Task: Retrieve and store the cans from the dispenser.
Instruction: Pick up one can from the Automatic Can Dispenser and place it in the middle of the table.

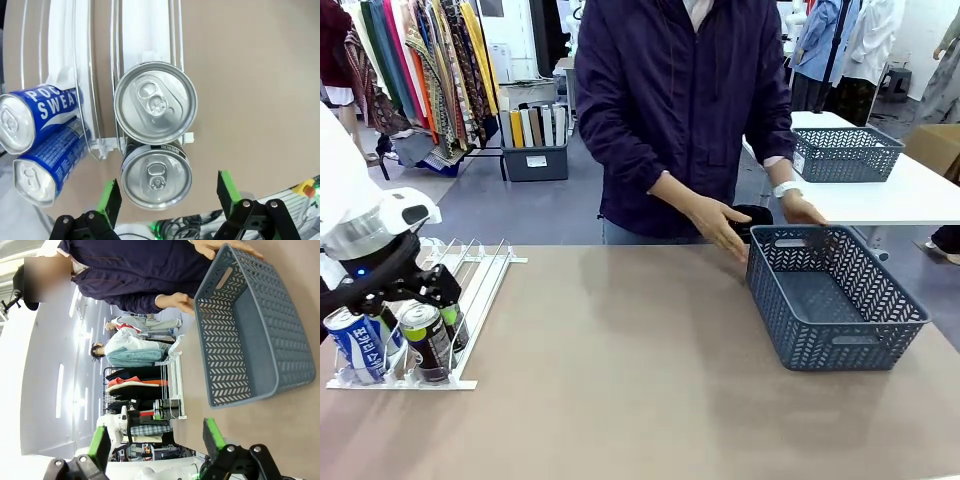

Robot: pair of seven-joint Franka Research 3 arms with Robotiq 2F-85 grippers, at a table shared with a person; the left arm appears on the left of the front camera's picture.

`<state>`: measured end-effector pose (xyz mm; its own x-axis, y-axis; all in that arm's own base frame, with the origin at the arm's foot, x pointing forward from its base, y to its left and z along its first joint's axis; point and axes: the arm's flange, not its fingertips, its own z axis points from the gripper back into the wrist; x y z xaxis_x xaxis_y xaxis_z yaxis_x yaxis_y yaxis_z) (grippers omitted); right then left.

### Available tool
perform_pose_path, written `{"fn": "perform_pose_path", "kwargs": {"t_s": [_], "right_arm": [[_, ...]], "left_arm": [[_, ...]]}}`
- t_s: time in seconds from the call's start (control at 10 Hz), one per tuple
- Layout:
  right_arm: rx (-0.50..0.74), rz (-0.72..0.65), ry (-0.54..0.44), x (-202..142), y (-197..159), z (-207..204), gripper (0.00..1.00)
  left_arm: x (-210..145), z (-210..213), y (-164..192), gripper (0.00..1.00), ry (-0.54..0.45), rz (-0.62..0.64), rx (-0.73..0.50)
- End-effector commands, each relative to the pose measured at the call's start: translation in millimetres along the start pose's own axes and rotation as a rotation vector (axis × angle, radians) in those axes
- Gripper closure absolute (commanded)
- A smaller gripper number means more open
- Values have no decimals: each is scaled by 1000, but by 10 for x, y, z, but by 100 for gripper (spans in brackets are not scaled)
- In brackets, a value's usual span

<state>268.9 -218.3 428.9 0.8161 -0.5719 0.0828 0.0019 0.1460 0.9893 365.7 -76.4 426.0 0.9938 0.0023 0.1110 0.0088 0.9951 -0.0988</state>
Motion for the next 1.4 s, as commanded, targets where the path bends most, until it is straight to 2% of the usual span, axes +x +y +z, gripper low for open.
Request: {"fn": "perform_pose_path", "kwargs": {"t_s": [0.0, 0.7, 0.8, 0.9, 1.3], "right_arm": [[8, -5, 2, -4, 28, 16, 0], [8, -5, 2, -4, 28, 16, 0], [8, -5, 2, -4, 28, 16, 0], [8, -5, 2, -4, 28, 16, 0], [8, -5, 2, -4, 28, 16, 0]], "left_arm": [[53, -16, 1, 0, 1, -1, 28], [107, -99, -2, 0, -23, -14, 53], [114, -106, -7, 59, -18, -10, 70], [112, -122, 6, 100, -20, -7, 71], [127, -161, 19, 100, -21, -9, 74]]}}
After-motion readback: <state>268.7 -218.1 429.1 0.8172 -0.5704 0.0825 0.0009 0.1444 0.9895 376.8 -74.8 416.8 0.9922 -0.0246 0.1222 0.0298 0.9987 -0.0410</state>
